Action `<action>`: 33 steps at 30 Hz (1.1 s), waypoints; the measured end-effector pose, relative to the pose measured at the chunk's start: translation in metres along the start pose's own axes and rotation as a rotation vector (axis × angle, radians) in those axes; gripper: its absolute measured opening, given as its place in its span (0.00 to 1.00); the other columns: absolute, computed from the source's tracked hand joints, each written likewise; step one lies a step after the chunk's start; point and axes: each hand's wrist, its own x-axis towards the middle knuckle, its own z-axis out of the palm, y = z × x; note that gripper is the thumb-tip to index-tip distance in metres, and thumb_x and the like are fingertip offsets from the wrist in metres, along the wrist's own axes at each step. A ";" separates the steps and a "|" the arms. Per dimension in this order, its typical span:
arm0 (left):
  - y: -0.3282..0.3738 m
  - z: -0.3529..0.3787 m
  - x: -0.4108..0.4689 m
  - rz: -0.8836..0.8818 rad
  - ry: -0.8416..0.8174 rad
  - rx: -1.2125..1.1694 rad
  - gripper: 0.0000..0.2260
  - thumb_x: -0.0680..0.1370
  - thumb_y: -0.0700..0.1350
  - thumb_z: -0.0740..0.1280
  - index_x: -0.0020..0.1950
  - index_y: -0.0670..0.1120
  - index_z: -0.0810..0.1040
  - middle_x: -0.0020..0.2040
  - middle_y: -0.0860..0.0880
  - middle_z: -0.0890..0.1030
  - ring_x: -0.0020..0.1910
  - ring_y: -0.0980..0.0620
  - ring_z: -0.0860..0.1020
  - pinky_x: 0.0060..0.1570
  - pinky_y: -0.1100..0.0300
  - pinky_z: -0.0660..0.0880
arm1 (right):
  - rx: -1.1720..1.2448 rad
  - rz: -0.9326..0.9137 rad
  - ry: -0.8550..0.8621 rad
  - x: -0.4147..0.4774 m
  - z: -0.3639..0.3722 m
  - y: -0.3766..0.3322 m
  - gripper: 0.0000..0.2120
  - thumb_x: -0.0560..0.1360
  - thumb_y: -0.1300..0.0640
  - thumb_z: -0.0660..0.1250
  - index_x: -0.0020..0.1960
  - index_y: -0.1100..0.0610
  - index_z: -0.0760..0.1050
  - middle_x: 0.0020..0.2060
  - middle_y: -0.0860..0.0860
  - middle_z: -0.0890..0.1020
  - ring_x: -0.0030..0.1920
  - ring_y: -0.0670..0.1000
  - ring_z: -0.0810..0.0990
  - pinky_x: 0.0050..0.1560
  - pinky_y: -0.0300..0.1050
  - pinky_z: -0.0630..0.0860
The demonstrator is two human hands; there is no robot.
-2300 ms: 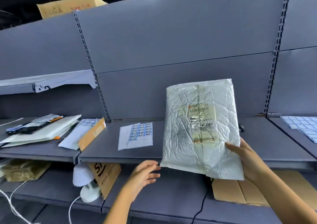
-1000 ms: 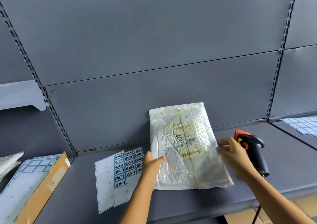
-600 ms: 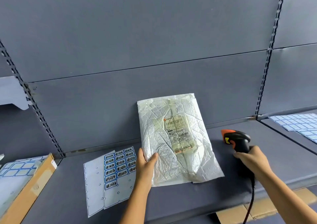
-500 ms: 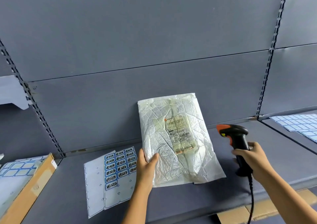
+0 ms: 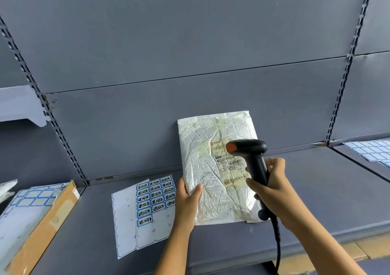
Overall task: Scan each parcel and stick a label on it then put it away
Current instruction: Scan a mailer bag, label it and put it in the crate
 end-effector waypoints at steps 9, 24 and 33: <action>-0.004 0.000 0.003 0.032 0.012 0.005 0.13 0.76 0.38 0.68 0.59 0.47 0.73 0.54 0.48 0.81 0.54 0.50 0.80 0.60 0.46 0.74 | -0.087 -0.050 0.011 0.001 -0.002 -0.004 0.14 0.76 0.65 0.64 0.51 0.56 0.59 0.43 0.59 0.72 0.34 0.55 0.70 0.30 0.49 0.71; -0.008 0.001 0.004 0.000 0.018 -0.034 0.33 0.75 0.46 0.71 0.76 0.44 0.60 0.75 0.47 0.63 0.73 0.48 0.64 0.72 0.46 0.61 | 0.303 0.272 0.361 0.052 -0.085 0.065 0.03 0.76 0.67 0.64 0.43 0.65 0.73 0.39 0.62 0.77 0.26 0.47 0.80 0.25 0.41 0.76; -0.010 0.001 0.005 0.035 0.004 -0.022 0.32 0.77 0.41 0.68 0.77 0.42 0.55 0.76 0.47 0.60 0.72 0.53 0.61 0.64 0.63 0.58 | 0.339 0.457 0.278 0.063 -0.102 0.104 0.04 0.76 0.63 0.65 0.44 0.64 0.73 0.36 0.60 0.80 0.29 0.52 0.80 0.33 0.44 0.75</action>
